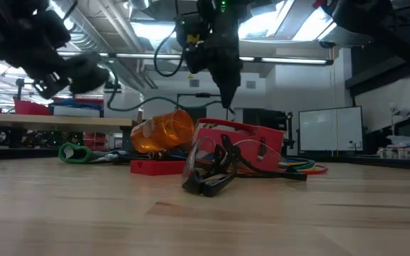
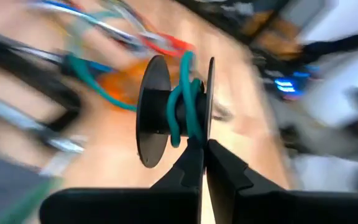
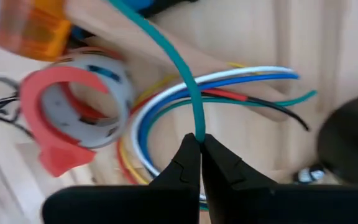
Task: Coil cords
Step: Uncoil the green wire from the spool
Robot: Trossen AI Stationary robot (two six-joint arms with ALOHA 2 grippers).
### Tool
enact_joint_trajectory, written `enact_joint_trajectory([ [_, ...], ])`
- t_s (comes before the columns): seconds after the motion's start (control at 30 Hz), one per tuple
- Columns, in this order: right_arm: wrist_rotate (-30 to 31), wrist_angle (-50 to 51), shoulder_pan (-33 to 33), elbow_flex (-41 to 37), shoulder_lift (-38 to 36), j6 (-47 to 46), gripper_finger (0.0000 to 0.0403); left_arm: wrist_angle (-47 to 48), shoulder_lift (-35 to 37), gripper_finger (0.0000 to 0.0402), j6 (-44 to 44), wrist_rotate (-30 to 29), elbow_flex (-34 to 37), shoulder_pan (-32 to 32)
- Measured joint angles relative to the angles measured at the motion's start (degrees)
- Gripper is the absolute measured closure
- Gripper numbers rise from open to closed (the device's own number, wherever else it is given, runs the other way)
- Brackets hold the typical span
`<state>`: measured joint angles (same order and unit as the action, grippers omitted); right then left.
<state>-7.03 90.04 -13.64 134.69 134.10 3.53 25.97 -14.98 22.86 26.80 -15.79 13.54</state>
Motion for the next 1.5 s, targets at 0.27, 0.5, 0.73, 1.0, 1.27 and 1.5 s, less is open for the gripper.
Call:
enact_joint_trajectory([
  [0.27, 5.0, -3.7, -1.6, 0.0, 0.0, -0.1, 0.04, -0.4, 0.0, 0.0401, 16.6, 15.7, 0.0, 0.0],
  [0.5, 4.8, -15.3, -1.8, 0.0, 0.0, -0.2, 0.04, -17.1, 0.0, 0.0401, 17.5, 18.0, 0.0, -0.1],
  [0.73, -2.0, -22.5, -1.7, 0.0, 0.0, -0.3, 0.04, -46.3, 0.0, 0.0401, 13.2, 17.3, 0.0, -0.1],
  [1.0, -8.1, -27.1, -1.7, 0.0, 0.0, -3.5, 0.04, -59.1, 0.0, 0.0401, 2.6, 15.2, 0.0, -0.1],
  [1.27, -12.5, -26.9, -0.9, -0.8, 0.0, -6.2, 0.0401, -60.8, -0.1, 0.0401, -4.1, 11.5, 0.0, -0.1],
  [1.5, -15.2, -25.9, 1.8, -4.8, 0.0, -6.3, 0.0401, -67.2, -0.1, 0.0401, -10.0, 10.0, 0.0, -0.1],
])
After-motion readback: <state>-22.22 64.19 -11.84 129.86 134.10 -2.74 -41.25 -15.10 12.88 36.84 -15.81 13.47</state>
